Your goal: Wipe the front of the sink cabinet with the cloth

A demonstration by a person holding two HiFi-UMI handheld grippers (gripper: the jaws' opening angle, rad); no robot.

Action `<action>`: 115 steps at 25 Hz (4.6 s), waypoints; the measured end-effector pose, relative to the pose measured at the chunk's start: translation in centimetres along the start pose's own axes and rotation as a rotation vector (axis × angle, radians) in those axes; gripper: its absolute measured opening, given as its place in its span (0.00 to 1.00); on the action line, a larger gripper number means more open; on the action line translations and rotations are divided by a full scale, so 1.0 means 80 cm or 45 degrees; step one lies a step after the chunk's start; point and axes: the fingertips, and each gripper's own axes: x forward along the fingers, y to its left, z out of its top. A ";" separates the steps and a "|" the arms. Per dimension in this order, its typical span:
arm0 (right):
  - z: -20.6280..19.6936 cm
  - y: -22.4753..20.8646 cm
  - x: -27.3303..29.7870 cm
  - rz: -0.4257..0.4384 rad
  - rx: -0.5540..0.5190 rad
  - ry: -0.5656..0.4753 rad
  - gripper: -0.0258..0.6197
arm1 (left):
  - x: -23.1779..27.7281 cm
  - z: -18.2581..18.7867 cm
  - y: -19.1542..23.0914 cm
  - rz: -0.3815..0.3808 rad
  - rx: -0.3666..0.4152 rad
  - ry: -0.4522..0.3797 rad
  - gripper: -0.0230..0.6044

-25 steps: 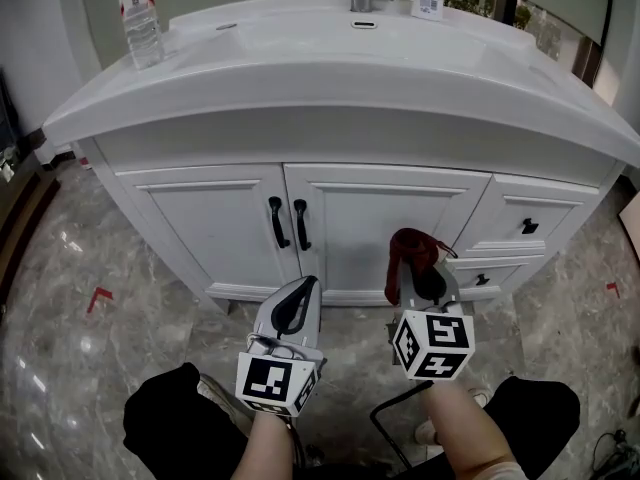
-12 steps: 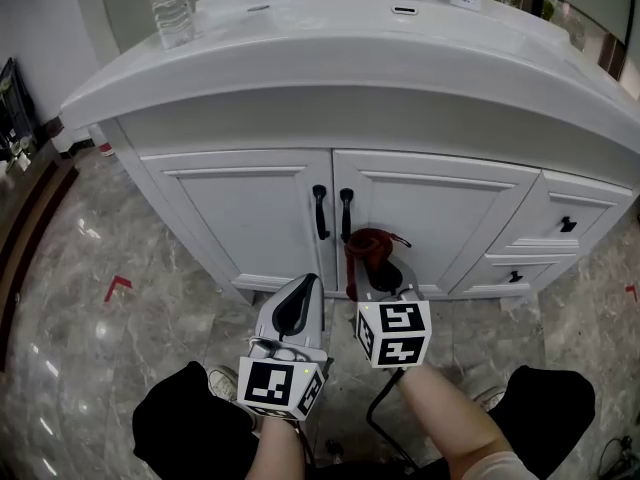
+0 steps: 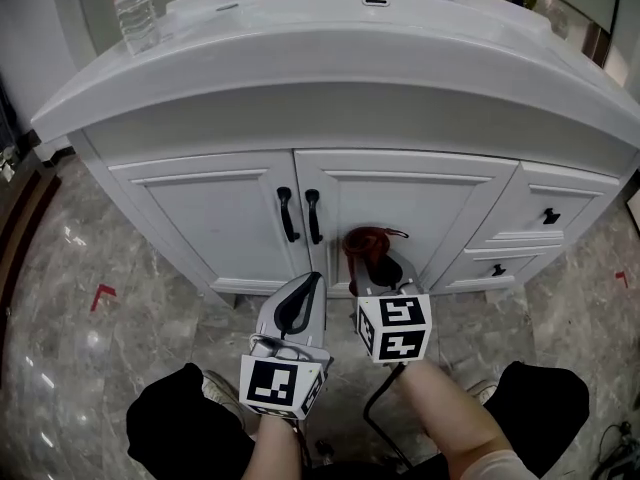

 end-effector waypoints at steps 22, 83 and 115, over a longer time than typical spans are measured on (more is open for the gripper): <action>0.014 -0.184 -0.097 -0.317 0.011 -0.023 0.18 | 0.032 -0.016 -0.041 -0.044 0.015 0.020 0.04; -0.092 -0.180 -0.066 -0.332 0.109 0.106 0.18 | 0.037 -0.083 -0.039 -0.076 -0.015 0.116 0.04; -0.226 0.076 0.081 0.104 0.115 0.275 0.17 | -0.067 -0.133 0.113 0.184 -0.030 0.254 0.04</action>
